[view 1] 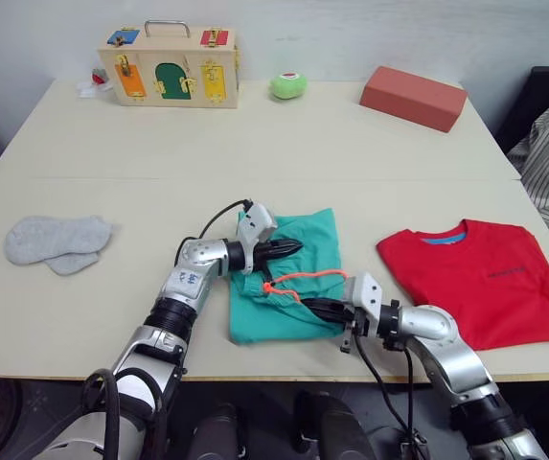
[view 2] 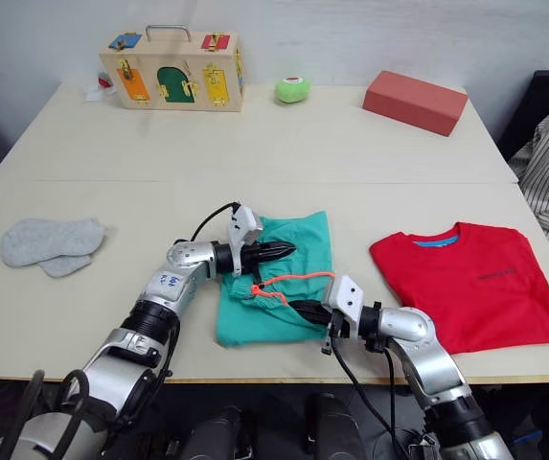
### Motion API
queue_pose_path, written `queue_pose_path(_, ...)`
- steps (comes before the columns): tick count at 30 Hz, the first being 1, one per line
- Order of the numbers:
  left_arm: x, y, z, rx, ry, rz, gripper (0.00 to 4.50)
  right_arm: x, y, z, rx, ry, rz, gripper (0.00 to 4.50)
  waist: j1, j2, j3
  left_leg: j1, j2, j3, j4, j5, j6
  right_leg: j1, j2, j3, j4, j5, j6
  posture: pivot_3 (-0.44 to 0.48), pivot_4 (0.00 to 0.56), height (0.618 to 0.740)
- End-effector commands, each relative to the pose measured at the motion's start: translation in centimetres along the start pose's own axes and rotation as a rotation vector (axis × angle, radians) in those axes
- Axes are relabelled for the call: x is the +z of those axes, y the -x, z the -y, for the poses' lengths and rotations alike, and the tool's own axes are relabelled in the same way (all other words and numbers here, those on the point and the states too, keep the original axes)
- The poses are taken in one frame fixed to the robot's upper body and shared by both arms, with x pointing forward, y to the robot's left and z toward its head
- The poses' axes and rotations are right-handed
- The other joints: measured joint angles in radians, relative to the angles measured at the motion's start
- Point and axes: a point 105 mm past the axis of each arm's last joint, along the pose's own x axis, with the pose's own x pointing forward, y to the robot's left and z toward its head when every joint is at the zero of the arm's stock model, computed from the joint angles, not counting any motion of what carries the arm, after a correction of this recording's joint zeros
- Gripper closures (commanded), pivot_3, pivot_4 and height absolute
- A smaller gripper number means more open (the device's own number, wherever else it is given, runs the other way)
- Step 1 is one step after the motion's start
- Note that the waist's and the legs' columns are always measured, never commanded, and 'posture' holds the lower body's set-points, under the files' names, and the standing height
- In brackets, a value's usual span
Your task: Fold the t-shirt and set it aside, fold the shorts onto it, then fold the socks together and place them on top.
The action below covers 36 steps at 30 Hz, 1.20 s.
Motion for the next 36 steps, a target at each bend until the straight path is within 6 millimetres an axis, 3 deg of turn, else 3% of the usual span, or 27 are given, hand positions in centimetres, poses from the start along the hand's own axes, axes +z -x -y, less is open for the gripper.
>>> queue_pose_path(1,1.1,2.8,1.0,-0.096,-0.042,0.099,4.50,4.2,2.5,1.3,-0.061,-0.126,0.119,4.46,-0.004,0.000,0.000,0.000,0.000,0.000,0.000,0.000,0.000,0.000,0.000,0.000,0.000,0.001,-0.001,0.000,0.150,0.740)
queue_pose_path(3,2.3,4.1,1.4,-0.139,-0.079,0.141,4.50,5.4,3.8,1.6,-0.056,-0.226,0.121,4.31,-0.003,0.000,0.000,-0.001,0.001,-0.001,0.000,0.001,-0.001,0.000,0.000,-0.001,0.000,0.001,-0.002,0.000,0.150,0.740)
queue_pose_path(6,3.0,5.7,1.8,-0.183,-0.119,0.139,4.50,6.5,5.6,3.0,-0.066,-0.379,0.092,3.53,0.003,0.000,0.000,-0.001,0.001,-0.002,0.000,0.001,0.000,-0.001,-0.001,-0.002,0.000,0.001,-0.002,0.000,0.150,0.740)
queue_pose_path(10,2.7,6.4,2.1,-0.186,-0.139,0.113,4.50,4.8,6.5,5.0,-0.121,-0.600,-0.082,2.19,0.008,0.000,0.000,-0.002,0.000,-0.002,0.000,-0.001,0.005,0.000,-0.002,-0.002,-0.001,0.001,-0.003,0.000,0.150,0.740)
queue_pose_path(16,1.8,7.2,2.3,-0.166,-0.144,0.079,4.50,2.8,4.3,5.2,-0.089,-0.871,-0.241,0.05,0.004,0.000,0.000,-0.005,0.000,-0.002,0.000,0.000,0.002,-0.002,-0.002,-0.002,-0.002,0.001,-0.003,0.000,0.150,0.740)
queue_pose_path(17,1.5,7.4,2.3,-0.164,-0.145,0.066,4.50,2.7,3.7,4.9,-0.079,-0.884,-0.255,0.02,0.004,0.000,0.000,-0.005,0.000,-0.001,0.000,0.001,0.002,-0.003,-0.001,-0.002,-0.002,0.001,-0.003,0.000,0.150,0.740)
queue_pose_path(23,-0.3,8.3,2.3,-0.128,-0.116,0.032,4.50,3.0,-0.2,3.9,-0.010,-0.949,-0.245,0.02,0.003,0.001,0.000,-0.005,0.000,-0.001,0.000,0.001,0.002,-0.003,-0.001,-0.002,-0.001,0.001,-0.003,0.000,0.150,0.740)
queue_pose_path(27,-0.6,8.1,2.4,-0.116,-0.103,0.043,4.50,2.7,-1.8,4.5,-0.067,-0.932,-0.222,1.14,0.002,0.001,0.000,-0.005,0.000,-0.001,0.000,0.001,0.002,-0.003,-0.001,-0.002,-0.001,0.002,-0.002,0.000,0.150,0.740)
queue_pose_path(29,-0.7,8.1,2.4,-0.107,-0.097,0.053,4.50,2.5,-1.8,4.9,-0.101,-0.931,-0.208,1.92,0.004,0.001,0.000,-0.005,0.000,-0.001,0.000,0.001,0.002,-0.003,-0.002,-0.002,-0.001,0.002,-0.002,0.000,0.150,0.740)
queue_pose_path(33,-0.9,8.1,2.5,-0.097,-0.097,0.061,4.50,2.5,-1.1,5.4,-0.144,-0.909,-0.195,3.34,0.003,0.001,0.000,-0.006,0.000,-0.001,0.000,0.000,0.002,-0.003,-0.002,-0.002,-0.002,0.002,-0.002,0.000,0.150,0.740)
queue_pose_path(36,-0.1,8.2,2.8,-0.107,-0.109,0.115,4.50,4.4,0.5,5.4,-0.122,-0.838,-0.158,4.41,0.003,0.001,0.000,-0.006,0.000,-0.001,0.000,0.000,0.002,-0.003,-0.002,-0.002,-0.002,0.002,-0.002,0.000,0.150,0.740)
